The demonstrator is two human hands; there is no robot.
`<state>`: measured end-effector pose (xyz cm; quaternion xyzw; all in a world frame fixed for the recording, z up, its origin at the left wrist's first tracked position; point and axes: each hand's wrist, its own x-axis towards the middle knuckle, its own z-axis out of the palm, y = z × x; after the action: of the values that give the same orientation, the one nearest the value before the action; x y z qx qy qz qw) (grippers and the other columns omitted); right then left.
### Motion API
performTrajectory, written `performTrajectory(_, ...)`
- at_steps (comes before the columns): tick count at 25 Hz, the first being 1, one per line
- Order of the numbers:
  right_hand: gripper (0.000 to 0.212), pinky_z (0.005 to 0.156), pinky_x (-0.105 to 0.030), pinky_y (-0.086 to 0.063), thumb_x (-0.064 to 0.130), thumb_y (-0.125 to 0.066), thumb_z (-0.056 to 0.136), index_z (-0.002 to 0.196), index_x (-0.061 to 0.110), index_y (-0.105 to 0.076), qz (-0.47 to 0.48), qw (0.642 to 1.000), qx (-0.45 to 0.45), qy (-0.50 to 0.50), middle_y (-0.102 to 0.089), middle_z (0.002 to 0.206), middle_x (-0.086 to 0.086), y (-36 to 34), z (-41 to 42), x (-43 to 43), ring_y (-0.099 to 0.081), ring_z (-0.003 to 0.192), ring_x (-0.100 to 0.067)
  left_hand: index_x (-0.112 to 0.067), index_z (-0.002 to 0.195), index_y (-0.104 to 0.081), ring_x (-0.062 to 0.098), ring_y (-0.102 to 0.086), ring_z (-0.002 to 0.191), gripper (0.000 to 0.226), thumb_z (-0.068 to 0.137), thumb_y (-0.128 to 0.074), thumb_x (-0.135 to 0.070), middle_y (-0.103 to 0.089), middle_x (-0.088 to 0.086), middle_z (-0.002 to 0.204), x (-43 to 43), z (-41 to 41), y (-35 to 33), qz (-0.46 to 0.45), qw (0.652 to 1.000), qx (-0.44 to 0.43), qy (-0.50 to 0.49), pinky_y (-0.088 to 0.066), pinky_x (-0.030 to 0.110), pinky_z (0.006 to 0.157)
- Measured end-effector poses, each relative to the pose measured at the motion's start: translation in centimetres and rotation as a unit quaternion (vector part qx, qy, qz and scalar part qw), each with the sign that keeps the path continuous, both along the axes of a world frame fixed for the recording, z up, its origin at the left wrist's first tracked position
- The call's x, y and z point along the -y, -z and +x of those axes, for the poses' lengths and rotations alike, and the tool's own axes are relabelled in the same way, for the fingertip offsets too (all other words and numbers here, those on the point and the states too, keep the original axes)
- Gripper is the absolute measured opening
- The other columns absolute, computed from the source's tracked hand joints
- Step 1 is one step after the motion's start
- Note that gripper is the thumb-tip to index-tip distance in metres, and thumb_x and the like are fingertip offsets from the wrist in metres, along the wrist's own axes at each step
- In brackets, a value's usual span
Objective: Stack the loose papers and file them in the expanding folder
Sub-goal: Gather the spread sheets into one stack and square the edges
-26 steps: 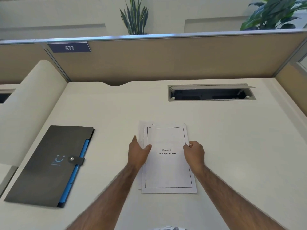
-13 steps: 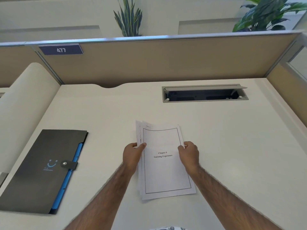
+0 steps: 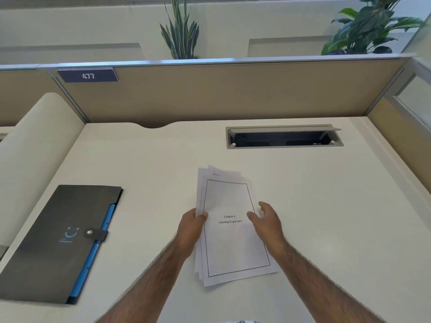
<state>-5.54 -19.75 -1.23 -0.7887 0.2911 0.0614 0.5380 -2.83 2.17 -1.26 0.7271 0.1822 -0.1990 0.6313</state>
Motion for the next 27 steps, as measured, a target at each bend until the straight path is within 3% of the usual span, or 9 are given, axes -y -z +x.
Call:
performTrajectory(2, 0.067, 0.101, -0.037, -0.046, 0.025, -0.074, 0.088, 0.146, 0.014, -0.044, 0.061, 0.997, 0.017, 0.032, -0.055, 0.139, -0.008, -1.3, -0.5, 1.3, -0.054, 0.129, -0.024, -0.011, 0.117, -0.072, 0.027, -0.076, 0.102, 0.022, 0.101, -0.059, -0.017, -0.079, 0.01, 0.113, -0.2, 0.0, -1.2, -0.054, 0.998, 0.024, 0.015, -0.059, 0.04, 0.09)
performTrajectory(4, 0.051, 0.086, -0.033, -0.054, 0.018, -0.074, 0.089, 0.135, 0.011, -0.054, 0.177, 0.983, 0.035, 0.035, -0.068, 0.126, -0.007, -2.8, -0.7, 2.6, -0.068, 0.109, -0.022, -0.007, 0.121, -0.071, 0.032, -0.075, 0.105, 0.026, 0.1, -0.063, -0.018, -0.078, 0.014, 0.115, -0.4, 0.0, -2.9, -0.108, 0.993, 0.044, 0.028, -0.059, 0.045, 0.092)
performTrajectory(7, 0.029, 0.091, -0.043, -0.059, 0.006, -0.065, 0.093, 0.121, 0.004, -0.068, 0.246, 0.967, 0.06, 0.006, -0.076, 0.114, -0.013, -5.2, -0.5, 2.9, -0.074, 0.102, -0.029, -0.005, 0.122, -0.071, 0.033, -0.074, 0.109, 0.03, 0.098, -0.066, -0.022, -0.078, 0.015, 0.116, 0.0, -0.1, -6.1, -0.128, 0.987, 0.059, 0.077, -0.057, 0.05, 0.097)
performTrajectory(11, 0.021, 0.081, -0.034, -0.061, 0.003, -0.06, 0.096, 0.111, 0.013, -0.072, 0.235, 0.956, 0.171, 0.048, -0.079, 0.105, -0.005, -9.5, -0.2, 1.4, -0.075, 0.096, -0.023, -0.01, 0.118, -0.074, 0.03, -0.076, 0.106, 0.025, 0.1, -0.064, -0.023, -0.079, 0.012, 0.113, 0.9, 0.1, -10.6, -0.126, 0.977, 0.144, 0.095, -0.059, 0.05, 0.096)
performTrajectory(13, 0.021, 0.073, -0.023, -0.059, 0.006, -0.059, 0.098, 0.108, 0.019, -0.071, 0.224, 0.945, 0.234, 0.047, -0.079, 0.101, 0.005, -12.2, -0.2, 1.2, -0.075, 0.092, -0.014, -0.017, 0.108, -0.077, 0.023, -0.077, 0.1, 0.016, 0.098, -0.065, -0.02, -0.081, 0.005, 0.106, 0.8, 0.2, -13.1, -0.121, 0.967, 0.211, 0.071, -0.062, 0.042, 0.089)
performTrajectory(16, 0.02, 0.073, -0.021, -0.059, 0.013, -0.062, 0.097, 0.114, 0.023, -0.067, 0.186, 0.94, 0.285, 0.02, -0.077, 0.106, 0.008, -14.2, -0.2, 1.1, -0.073, 0.093, -0.011, -0.028, 0.101, -0.078, 0.014, -0.077, 0.097, 0.016, 0.092, -0.069, -0.019, -0.082, -0.006, 0.102, 0.4, 0.1, -15.6, -0.117, 0.948, 0.287, 0.064, -0.061, 0.028, 0.079)
performTrajectory(21, 0.029, 0.071, -0.026, -0.06, 0.012, -0.071, 0.091, 0.116, 0.023, -0.066, 0.175, 0.948, 0.265, 0.014, -0.076, 0.106, 0.002, -12.3, -0.9, 0.7, -0.073, 0.096, -0.017, -0.026, 0.104, -0.077, 0.015, -0.077, 0.096, 0.018, 0.086, -0.077, -0.025, -0.082, -0.003, 0.102, 0.4, 0.1, -13.4, -0.063, 0.962, 0.264, 0.035, -0.062, 0.041, 0.086)
performTrajectory(24, 0.018, 0.067, -0.024, -0.058, 0.012, -0.067, 0.094, 0.104, 0.026, -0.069, 0.158, 0.957, 0.24, 0.029, -0.076, 0.099, 0.004, -11.4, -1.2, 0.4, -0.072, 0.095, -0.021, -0.034, 0.098, -0.075, 0.003, -0.075, 0.086, 0.019, 0.097, -0.069, -0.016, -0.081, -0.016, 0.091, 1.3, -0.6, -12.1, -0.022, 0.968, 0.25, 0.033, -0.059, 0.031, 0.079)
performTrajectory(27, 0.02, 0.064, -0.019, -0.057, 0.012, -0.064, 0.095, 0.098, 0.031, -0.068, 0.148, 0.955, 0.254, 0.04, -0.075, 0.094, 0.009, -11.8, -1.3, 0.4, -0.071, 0.086, -0.011, -0.03, 0.096, -0.076, -0.001, -0.073, 0.08, 0.019, 0.099, -0.065, -0.014, -0.08, -0.017, 0.085, 1.6, -0.8, -12.5, -0.019, 0.963, 0.268, 0.03, -0.055, 0.021, 0.07)
